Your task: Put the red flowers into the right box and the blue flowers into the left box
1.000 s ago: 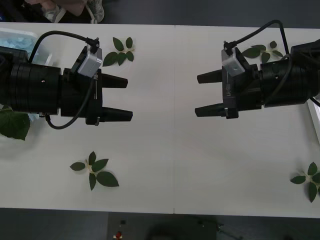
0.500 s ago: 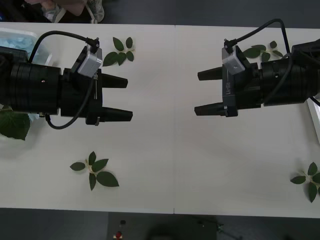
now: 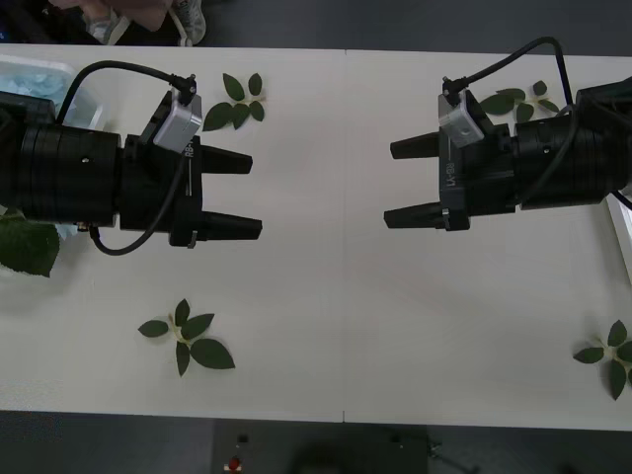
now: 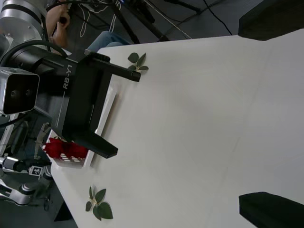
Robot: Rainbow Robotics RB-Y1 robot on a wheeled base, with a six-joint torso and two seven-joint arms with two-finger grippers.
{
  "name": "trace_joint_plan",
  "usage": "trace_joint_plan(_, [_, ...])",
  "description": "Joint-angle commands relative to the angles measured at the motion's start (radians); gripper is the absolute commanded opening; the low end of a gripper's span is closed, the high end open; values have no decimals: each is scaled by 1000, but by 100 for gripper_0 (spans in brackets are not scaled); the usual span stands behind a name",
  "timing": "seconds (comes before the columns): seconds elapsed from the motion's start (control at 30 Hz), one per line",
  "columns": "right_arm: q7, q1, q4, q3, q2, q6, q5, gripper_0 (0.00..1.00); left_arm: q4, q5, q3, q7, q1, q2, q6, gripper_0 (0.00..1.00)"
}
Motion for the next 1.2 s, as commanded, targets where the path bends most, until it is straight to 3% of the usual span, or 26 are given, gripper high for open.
trace_joint_plan(0.03, [-16, -9, -28, -21, -9, -5, -1, 100, -17, 4, 15, -23, -40, 33, 4, 93])
trace_joint_plan(1.0, [-16, -9, -28, -21, -9, -5, -1, 100, -17, 4, 15, -23, -40, 33, 4, 93])
trace_joint_plan(1.03, [-16, -9, -28, -21, -9, -5, -1, 100, -17, 4, 15, -23, -40, 33, 4, 100])
trace_joint_plan(1.2, [-16, -9, -28, -21, -9, -5, -1, 100, -17, 4, 15, -23, -40, 33, 4, 100])
